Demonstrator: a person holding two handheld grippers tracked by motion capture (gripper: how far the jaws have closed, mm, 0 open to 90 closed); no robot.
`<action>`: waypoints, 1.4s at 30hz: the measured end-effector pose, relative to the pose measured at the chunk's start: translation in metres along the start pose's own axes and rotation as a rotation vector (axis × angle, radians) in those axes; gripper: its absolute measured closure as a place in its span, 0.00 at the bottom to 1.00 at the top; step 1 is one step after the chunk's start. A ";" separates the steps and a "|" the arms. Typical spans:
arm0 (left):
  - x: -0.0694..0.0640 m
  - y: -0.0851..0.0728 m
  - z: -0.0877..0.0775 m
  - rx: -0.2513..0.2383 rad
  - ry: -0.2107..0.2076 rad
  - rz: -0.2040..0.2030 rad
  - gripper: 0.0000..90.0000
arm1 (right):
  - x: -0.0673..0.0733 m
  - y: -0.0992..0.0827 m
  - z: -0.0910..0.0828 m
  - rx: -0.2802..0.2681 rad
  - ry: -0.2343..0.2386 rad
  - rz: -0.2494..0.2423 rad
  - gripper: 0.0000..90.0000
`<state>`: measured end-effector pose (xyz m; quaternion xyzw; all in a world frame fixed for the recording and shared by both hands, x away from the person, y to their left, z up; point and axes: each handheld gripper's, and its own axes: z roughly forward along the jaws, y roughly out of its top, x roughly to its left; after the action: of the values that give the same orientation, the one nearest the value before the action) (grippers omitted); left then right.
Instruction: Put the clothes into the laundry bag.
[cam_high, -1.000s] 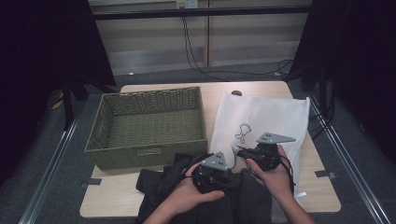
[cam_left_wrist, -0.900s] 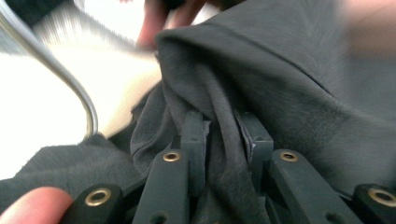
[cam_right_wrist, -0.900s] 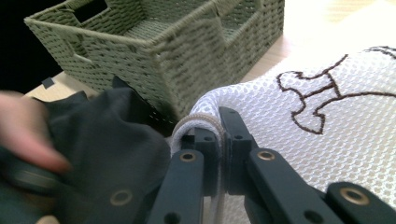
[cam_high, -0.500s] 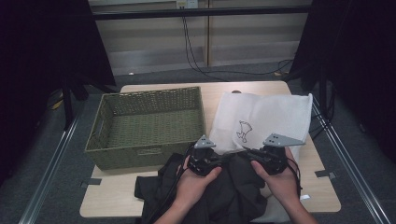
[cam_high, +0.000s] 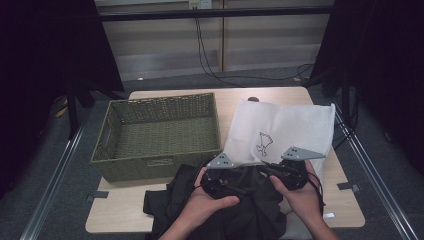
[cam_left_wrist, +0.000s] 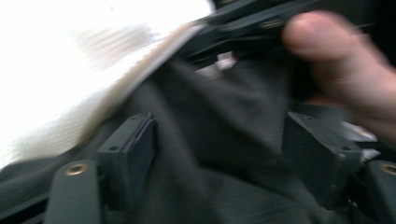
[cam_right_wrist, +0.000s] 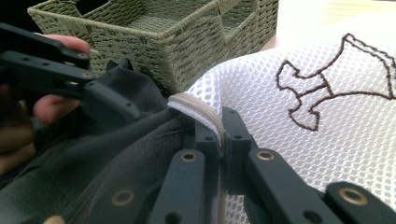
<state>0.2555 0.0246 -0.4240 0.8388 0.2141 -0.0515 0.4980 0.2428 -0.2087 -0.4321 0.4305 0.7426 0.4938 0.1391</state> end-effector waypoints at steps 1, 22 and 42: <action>0.000 0.000 0.000 0.000 0.000 0.000 0.22 | 0.000 0.000 0.001 -0.001 -0.001 0.000 0.97; 0.011 -0.008 0.037 -0.063 0.360 -0.158 0.85 | 0.028 0.003 -0.016 -0.032 0.070 -0.016 0.97; 0.008 -0.029 0.020 0.366 0.247 0.141 0.74 | 0.010 -0.014 -0.004 -0.037 0.062 0.032 0.97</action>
<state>0.2533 0.0223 -0.4598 0.9279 0.2014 0.0486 0.3100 0.2276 -0.2052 -0.4400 0.4242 0.7302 0.5228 0.1161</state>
